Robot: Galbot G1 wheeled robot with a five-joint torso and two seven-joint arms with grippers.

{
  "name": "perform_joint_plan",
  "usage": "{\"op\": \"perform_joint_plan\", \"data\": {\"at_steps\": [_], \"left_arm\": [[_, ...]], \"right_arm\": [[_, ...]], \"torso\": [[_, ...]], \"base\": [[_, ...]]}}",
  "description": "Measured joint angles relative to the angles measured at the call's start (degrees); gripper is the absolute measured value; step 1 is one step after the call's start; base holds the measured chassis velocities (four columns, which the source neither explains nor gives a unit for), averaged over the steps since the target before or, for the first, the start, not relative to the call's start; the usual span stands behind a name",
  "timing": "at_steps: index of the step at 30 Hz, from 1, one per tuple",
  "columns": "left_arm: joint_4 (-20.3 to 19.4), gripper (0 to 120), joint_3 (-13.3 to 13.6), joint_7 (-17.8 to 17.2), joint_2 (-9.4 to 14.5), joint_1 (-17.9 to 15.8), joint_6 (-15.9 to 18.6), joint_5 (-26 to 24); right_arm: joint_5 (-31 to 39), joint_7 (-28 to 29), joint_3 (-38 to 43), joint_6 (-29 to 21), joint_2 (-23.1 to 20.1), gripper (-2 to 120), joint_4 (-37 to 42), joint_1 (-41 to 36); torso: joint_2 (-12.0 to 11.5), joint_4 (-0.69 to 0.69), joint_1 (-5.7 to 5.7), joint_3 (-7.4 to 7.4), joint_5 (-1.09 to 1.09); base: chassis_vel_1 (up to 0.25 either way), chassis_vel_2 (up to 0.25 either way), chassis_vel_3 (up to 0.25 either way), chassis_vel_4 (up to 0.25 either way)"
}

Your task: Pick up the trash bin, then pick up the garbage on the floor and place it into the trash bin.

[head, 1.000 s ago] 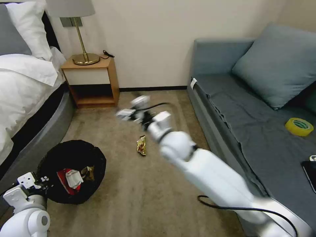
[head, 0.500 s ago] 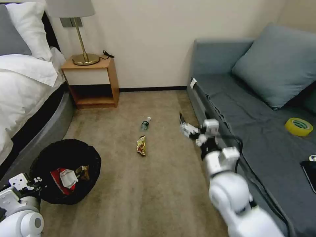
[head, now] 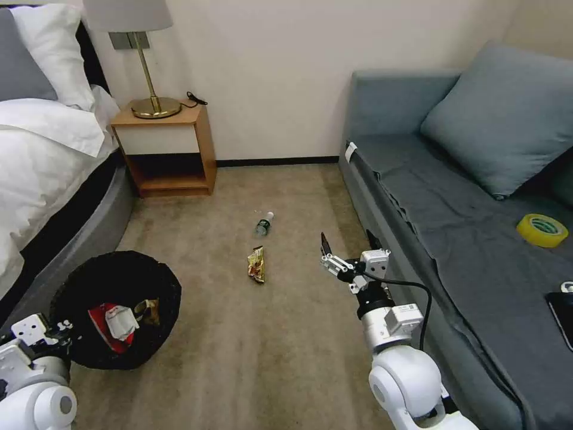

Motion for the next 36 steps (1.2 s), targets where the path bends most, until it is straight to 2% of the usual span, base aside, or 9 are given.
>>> {"op": "perform_joint_plan", "data": {"at_steps": [13,29,34,36], "left_arm": [[0.0,2,-0.2,0.0,-0.2,-0.1,-0.2,0.0],[-1.8,2,-0.7,-0.3,-0.4,0.2,0.6,-0.2],[-2.0,2,-0.8,-0.2,-0.4,0.4,0.4,-0.3],[-1.9,2,-1.0,-0.1,-0.3,0.5,0.3,-0.4]], "right_arm": [[0.4,-0.2,-1.2,0.0,-0.5,100,-1.4,1.3],[3.5,-0.2,-4.1,-0.6,-1.9,100,-3.3,3.7],[5.9,-0.6,-6.4,-0.4,-2.6,100,-5.0,5.5],[9.2,-0.1,-8.0,-1.5,-3.0,100,-6.3,7.9]], "torso": [[0.0,0.00,0.01,0.01,0.00],[0.0,0.00,0.01,0.02,0.00],[0.0,-0.01,0.01,0.02,0.00],[0.0,-0.01,0.01,0.02,0.00]], "base": [[-0.178,0.191,0.183,-0.174],[-0.280,0.281,0.288,-0.286],[-0.160,0.158,0.157,-0.162],[-0.046,0.045,0.012,-0.022]]}}
